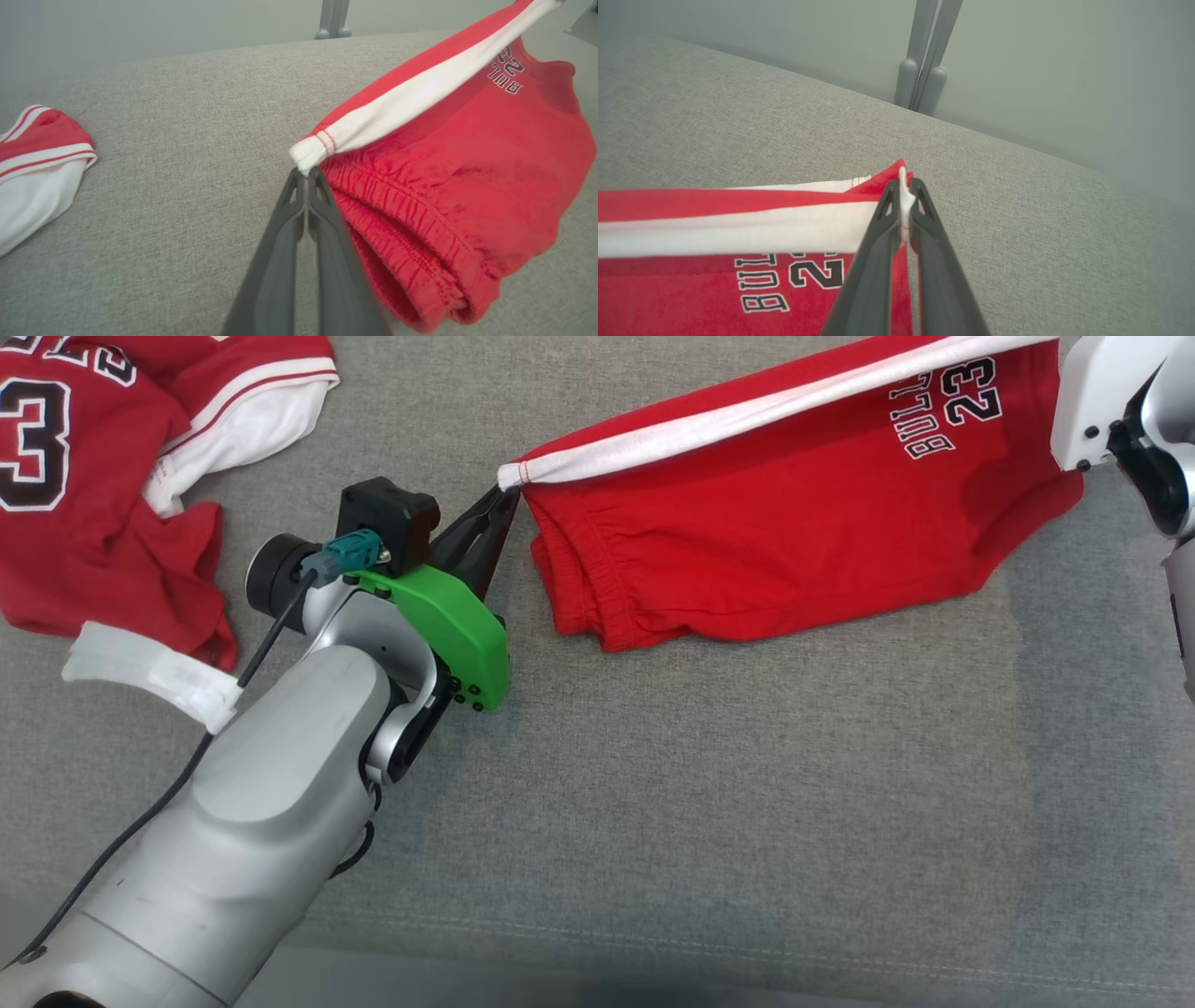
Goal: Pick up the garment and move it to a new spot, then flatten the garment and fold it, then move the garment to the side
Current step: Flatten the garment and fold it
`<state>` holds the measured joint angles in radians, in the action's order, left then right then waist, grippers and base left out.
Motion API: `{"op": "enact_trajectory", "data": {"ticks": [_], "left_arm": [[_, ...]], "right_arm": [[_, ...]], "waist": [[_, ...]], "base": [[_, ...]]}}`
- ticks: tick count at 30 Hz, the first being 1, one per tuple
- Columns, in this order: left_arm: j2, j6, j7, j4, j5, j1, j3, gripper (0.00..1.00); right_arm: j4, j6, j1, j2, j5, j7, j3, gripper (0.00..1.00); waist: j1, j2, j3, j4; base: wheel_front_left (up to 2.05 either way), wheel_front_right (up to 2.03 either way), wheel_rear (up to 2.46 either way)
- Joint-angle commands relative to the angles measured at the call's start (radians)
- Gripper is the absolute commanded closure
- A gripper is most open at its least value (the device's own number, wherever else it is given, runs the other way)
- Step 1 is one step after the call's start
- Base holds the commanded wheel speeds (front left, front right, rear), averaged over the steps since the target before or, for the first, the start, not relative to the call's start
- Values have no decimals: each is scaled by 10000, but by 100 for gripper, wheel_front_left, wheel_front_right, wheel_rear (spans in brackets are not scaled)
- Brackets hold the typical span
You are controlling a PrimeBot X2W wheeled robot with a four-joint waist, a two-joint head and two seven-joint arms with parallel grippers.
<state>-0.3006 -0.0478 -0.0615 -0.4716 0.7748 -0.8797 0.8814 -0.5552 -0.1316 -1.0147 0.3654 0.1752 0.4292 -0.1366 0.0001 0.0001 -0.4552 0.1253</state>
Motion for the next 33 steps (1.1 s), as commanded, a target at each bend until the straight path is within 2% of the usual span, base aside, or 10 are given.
{"op": "enact_trajectory", "data": {"ticks": [1,2,3,4,5,10,19,27,33], "left_arm": [[28,50,34,-162,52,-225,0,100],[126,86,31,-280,115,-255,2,100],[221,110,55,-408,165,-282,-5,84],[285,120,32,-524,156,-336,0,21],[364,74,-61,-637,193,-413,-78,0],[678,42,-270,-1168,480,-490,-325,0],[677,-75,-1058,-1423,984,161,-891,0],[440,-469,-1764,-881,784,1291,-961,0],[205,-1137,-2048,112,162,2515,-1265,0]], "right_arm": [[-208,18,-168,-31,-62,-71,-32,100],[-387,18,-247,-77,-98,-139,-51,77],[-583,18,-345,-144,-79,-203,-22,0],[-748,18,-425,-183,-89,-273,2,0],[-895,18,-489,-234,-105,-330,-21,0],[-1457,18,-689,-417,14,-752,-32,0],[-1977,16,-210,-543,383,-1424,134,0],[-2195,16,835,-357,555,-1796,187,0],[-2385,16,1718,-299,601,-2165,630,0]], "waist": [[-1,-1,-131,146],[-1,-1,-150,177],[-1,-1,-163,201],[-1,-1,-176,225],[-1,-1,-188,251],[-1,-1,-66,309],[-1,-1,671,185],[-1,-1,1380,166],[-1,-1,1925,248]], "base": [[0,0,0],[0,0,0],[0,0,0],[0,0,0],[0,0,0],[0,0,0],[0,0,0],[0,0,0],[0,0,0]]}}
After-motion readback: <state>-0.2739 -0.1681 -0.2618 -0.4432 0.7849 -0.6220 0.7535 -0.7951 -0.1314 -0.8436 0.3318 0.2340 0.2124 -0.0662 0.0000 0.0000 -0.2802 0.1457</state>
